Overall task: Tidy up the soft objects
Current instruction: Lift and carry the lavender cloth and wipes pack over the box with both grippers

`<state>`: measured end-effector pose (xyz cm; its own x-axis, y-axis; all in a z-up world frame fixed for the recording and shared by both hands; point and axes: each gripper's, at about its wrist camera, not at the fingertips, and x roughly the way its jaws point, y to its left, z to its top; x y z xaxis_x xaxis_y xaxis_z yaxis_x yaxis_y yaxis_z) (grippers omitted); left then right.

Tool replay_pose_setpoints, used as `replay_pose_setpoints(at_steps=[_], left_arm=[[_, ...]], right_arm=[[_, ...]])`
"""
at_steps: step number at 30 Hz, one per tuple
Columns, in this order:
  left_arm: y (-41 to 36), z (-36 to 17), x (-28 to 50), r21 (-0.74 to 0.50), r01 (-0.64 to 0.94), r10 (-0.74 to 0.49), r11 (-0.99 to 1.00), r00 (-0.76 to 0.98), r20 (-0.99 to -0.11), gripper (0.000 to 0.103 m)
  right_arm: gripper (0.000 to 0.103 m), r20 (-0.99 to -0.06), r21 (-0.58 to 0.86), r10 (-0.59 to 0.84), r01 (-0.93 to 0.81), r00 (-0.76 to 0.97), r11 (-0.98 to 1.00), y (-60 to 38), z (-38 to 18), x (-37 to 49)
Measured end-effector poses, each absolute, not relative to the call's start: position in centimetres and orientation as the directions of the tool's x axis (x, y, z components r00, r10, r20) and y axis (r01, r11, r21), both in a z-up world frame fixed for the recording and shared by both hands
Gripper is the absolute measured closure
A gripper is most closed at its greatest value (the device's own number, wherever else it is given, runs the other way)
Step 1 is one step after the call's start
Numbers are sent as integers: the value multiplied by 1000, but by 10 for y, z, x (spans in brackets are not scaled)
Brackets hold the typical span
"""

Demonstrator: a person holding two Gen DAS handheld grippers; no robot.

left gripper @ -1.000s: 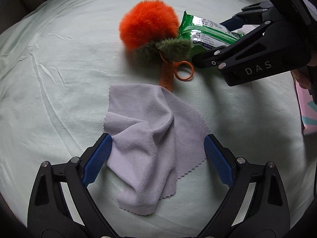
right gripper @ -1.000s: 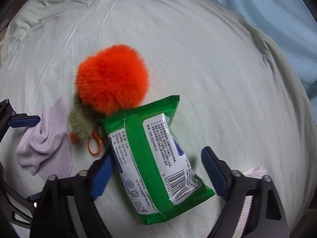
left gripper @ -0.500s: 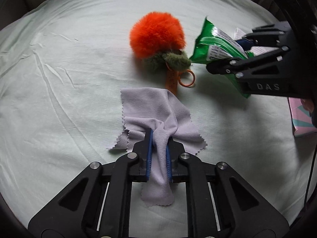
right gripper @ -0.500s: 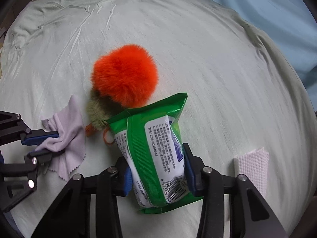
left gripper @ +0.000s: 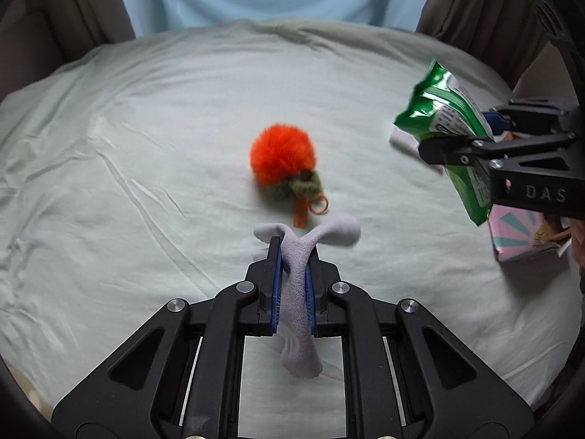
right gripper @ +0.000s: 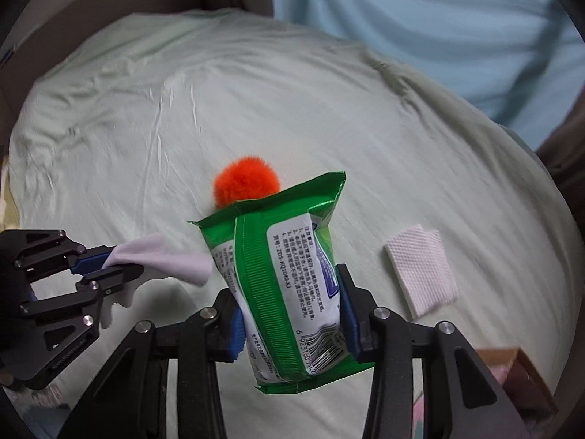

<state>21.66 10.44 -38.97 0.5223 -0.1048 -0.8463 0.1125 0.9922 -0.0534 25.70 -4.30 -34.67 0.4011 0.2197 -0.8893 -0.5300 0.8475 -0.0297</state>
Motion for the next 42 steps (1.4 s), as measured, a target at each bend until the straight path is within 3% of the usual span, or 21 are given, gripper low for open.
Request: replay_pose_setpoints(at_steps=[13,23,32,42], left_arm=[[53,-243,197,-10,253,-176,967,643,-746,94],[-53,-181,188,-48,340,-276,939,666,-693,94],[-177,-176,192,-41,415,-320,909,631,-707,94],[-282,-231,218,-74,440,-322,895,521,-791,94]], right_arm=[[64,-785,67,192,-227,590,972,-129,-206,183],[64,-767,41,59,-42,638,998,-243,-154,144],[64,-795,46,4,54,606,997,-358,-155,128],[64,-852,101,37,95,522,990,-440,-210,137]])
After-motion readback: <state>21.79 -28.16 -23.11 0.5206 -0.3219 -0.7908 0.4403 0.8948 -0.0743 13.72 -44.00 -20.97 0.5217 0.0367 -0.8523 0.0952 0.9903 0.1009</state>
